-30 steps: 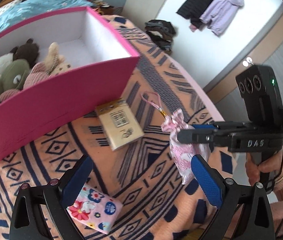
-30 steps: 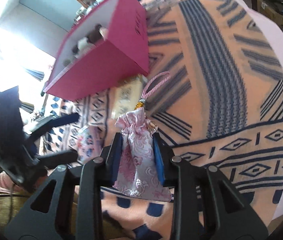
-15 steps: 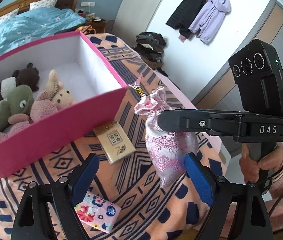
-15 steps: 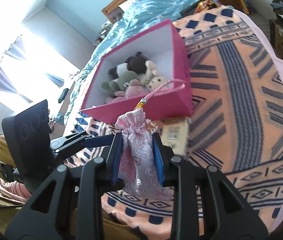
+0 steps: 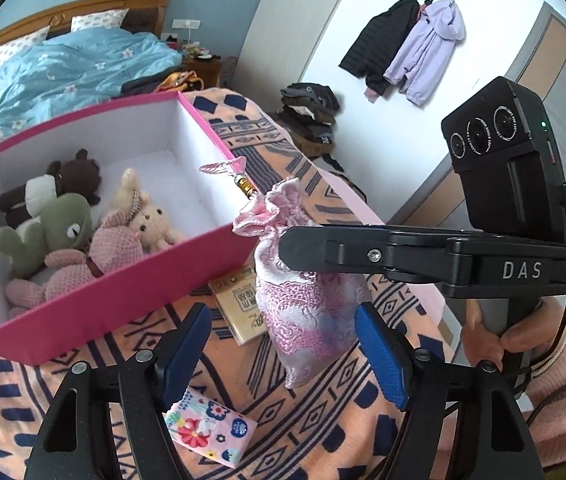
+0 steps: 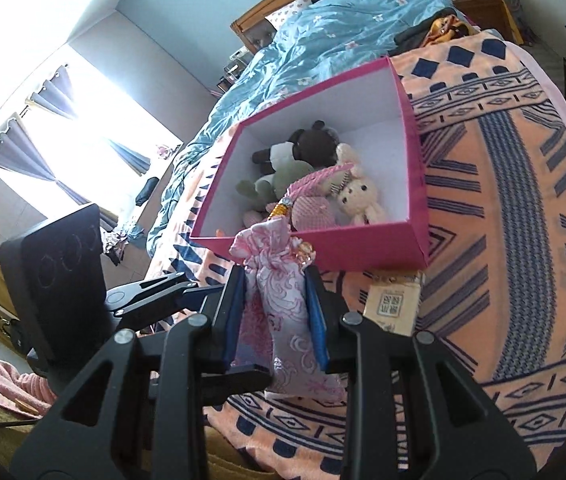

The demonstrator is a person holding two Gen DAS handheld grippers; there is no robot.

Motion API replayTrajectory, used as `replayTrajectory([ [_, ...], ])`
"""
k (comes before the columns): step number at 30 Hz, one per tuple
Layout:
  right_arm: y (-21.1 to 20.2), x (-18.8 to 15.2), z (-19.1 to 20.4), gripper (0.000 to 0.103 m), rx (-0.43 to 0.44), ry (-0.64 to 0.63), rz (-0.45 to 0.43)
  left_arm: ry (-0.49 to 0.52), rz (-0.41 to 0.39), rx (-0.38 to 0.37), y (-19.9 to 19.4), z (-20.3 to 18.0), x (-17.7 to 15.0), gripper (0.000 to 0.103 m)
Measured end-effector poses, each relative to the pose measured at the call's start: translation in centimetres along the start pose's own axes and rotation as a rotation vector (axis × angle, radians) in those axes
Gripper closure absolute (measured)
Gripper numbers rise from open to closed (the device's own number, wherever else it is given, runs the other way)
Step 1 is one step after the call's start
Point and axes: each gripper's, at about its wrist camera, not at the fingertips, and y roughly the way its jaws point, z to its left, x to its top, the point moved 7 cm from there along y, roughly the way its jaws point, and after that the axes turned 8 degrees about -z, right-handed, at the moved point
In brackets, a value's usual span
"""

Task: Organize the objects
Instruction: 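Carry the pink pouch over the box and release it with the right gripper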

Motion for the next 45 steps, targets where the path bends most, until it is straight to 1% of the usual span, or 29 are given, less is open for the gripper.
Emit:
replayTrajectory([
  [1, 0.1, 0.1, 0.1, 0.071, 0.003, -0.001, -0.002, 0.002, -0.003, -0.002, -0.1, 0.0, 0.1, 0.037],
  [2, 0.2, 0.3, 0.2, 0.071, 0.006, -0.002, -0.003, 0.000, 0.000, -0.004, 0.0, 0.1, 0.1, 0.039],
  [7, 0.6, 0.8, 0.6, 0.071, 0.012, -0.012, -0.005, -0.013, -0.005, 0.005, -0.1, 0.6, 0.3, 0.039],
  [16, 1.4, 1.9, 1.1, 0.071, 0.014, -0.032, -0.013, 0.008, -0.026, 0.017, -0.2, 0.8, 1.3, 0.040],
  [17, 1.4, 2.0, 1.1, 0.071, 0.014, -0.033, -0.014, 0.011, -0.029, 0.018, -0.2, 0.9, 1.4, 0.041],
  [18, 1.5, 2.1, 1.1, 0.071, 0.014, -0.034, -0.014, 0.015, -0.030, 0.015, -0.2, 0.9, 1.5, 0.045],
  [19, 1.6, 2.2, 1.1, 0.071, 0.014, -0.036, -0.014, 0.016, -0.028, 0.012, -0.1, 0.9, 1.6, 0.048],
  [32, 2.6, 4.1, 1.2, 0.071, 0.002, -0.065, -0.022, 0.031, -0.033, 0.026, 0.5, 2.2, 3.3, 0.048],
  [38, 3.3, 5.4, 0.9, 0.071, -0.006, -0.077, -0.022, 0.018, -0.034, 0.030, 1.0, 3.1, 4.4, 0.048],
  [45, 4.1, 6.3, 0.5, 0.071, -0.019, -0.090, -0.016, 0.030, -0.036, 0.050, 1.8, 3.8, 5.3, 0.048],
])
